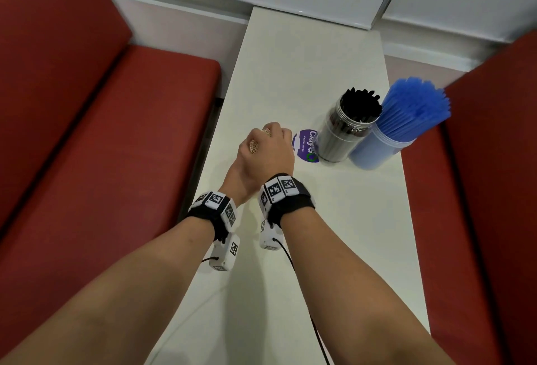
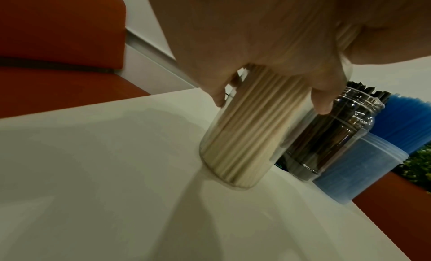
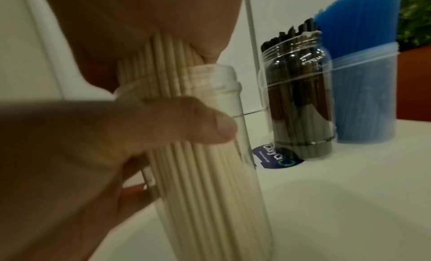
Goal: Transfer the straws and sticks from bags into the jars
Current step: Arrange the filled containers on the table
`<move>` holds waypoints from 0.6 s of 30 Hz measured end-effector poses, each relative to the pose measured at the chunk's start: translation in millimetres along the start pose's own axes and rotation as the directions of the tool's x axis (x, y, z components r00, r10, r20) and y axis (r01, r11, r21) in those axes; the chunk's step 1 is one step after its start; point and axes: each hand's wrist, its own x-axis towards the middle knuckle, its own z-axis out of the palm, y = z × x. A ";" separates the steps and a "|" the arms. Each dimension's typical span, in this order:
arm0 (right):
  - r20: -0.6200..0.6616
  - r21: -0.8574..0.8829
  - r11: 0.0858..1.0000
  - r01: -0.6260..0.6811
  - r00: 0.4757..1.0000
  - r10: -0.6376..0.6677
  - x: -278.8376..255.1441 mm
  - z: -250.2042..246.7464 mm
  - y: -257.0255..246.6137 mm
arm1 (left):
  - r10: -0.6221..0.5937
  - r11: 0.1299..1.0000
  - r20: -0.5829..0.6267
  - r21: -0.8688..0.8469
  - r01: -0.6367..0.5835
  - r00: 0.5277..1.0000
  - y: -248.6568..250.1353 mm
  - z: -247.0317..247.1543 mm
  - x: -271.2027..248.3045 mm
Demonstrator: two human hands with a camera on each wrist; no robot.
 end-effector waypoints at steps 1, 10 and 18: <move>0.007 0.040 0.999 0.023 1.000 -0.023 2.2 -3.2 0.5 | 0.026 0.998 0.003 0.055 -0.026 1.000 3.8 -1.4 -2.2; -0.325 0.638 0.764 0.094 0.933 0.156 1.0 -56.5 12.1 | 0.006 0.999 0.007 -0.041 -0.006 1.000 -1.6 -5.6 0.1; 0.294 0.679 0.612 -0.405 0.914 0.280 -36.8 -6.9 70.3 | 0.052 0.997 0.160 -0.060 -0.043 0.986 10.2 -13.7 3.9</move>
